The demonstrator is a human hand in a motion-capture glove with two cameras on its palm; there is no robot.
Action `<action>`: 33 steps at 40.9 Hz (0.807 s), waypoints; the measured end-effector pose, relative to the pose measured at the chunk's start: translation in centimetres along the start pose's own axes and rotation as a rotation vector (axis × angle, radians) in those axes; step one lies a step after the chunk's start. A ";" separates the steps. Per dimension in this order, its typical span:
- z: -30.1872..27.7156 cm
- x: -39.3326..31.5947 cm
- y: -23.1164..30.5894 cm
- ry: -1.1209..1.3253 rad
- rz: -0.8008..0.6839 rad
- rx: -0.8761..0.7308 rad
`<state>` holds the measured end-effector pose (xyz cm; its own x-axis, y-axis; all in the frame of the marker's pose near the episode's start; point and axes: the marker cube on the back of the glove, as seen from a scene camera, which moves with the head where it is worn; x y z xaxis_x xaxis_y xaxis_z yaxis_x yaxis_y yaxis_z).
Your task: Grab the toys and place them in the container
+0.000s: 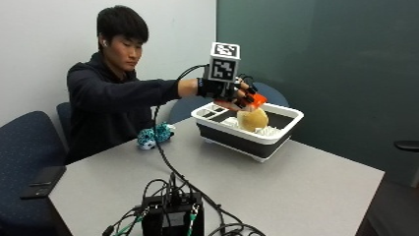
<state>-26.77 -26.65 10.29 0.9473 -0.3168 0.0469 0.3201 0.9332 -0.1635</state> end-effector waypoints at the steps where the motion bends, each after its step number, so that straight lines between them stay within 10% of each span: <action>1: 0.6 -0.1 0.2 -0.006 -0.017 -0.058; 17: -3.6 5.2 17.2 0.077 -0.062 -0.025; 33: 15.6 8.3 27.1 0.147 -0.020 -0.238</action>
<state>-10.06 -1.32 21.63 0.9240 -0.3720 -0.0881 0.3113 0.8659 -0.3914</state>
